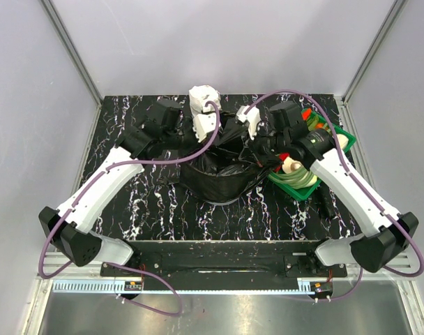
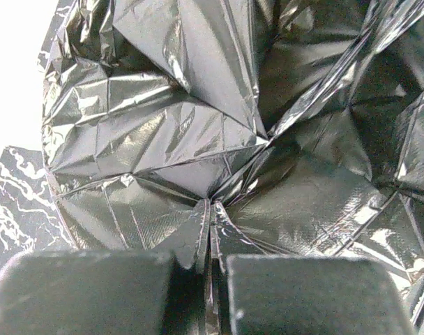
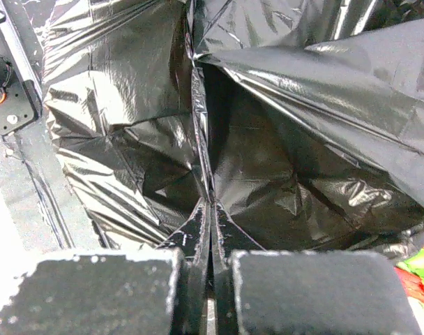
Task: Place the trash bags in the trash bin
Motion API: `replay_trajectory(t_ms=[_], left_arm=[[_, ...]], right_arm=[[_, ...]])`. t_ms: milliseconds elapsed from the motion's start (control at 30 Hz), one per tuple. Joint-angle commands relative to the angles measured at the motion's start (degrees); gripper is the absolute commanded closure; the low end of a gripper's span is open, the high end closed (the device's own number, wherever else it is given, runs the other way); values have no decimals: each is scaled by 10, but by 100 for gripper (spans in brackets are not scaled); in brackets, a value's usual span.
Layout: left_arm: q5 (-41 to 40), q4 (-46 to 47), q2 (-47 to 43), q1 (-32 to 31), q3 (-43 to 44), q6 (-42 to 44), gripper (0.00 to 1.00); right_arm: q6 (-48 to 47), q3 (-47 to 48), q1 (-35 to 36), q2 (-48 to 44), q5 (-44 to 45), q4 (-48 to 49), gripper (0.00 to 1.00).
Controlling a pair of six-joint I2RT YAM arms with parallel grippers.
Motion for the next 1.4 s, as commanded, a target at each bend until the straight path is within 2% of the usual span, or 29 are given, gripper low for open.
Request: replay_trajectory(t_ms=[0, 500, 800, 867, 933, 1000, 1033, 1133, 1267, 1367], left_arm=[[-37, 19, -31, -2, -10, 19, 100], [-79, -25, -52, 1, 2, 78, 100], [-54, -28, -51, 4, -4, 78, 99], [-38, -27, -43, 4, 8, 69, 82], [-21, -27, -31, 4, 21, 62, 69], [-6, -28, -19, 4, 34, 54, 47], [4, -27, -15, 4, 40, 51, 40], [23, -17, -12, 4, 49, 40, 22], [57, 16, -25, 4, 52, 21, 11], [88, 14, -9, 3, 74, 4, 9]], right_arm=[[-18, -11, 5, -40, 25, 15, 100], [-43, -38, 4, -67, 74, 13, 100], [-51, -36, 4, -74, 78, 6, 99], [-53, -26, 4, -67, 67, -3, 93], [-50, -12, 4, -58, 58, -8, 70], [-47, 4, 4, -51, 49, -11, 51], [-44, 14, 4, -48, 48, -11, 46], [-41, 45, 4, -37, 49, -11, 42], [-39, 80, 4, -25, 65, -11, 40], [-33, 95, 4, -18, 89, -9, 40]])
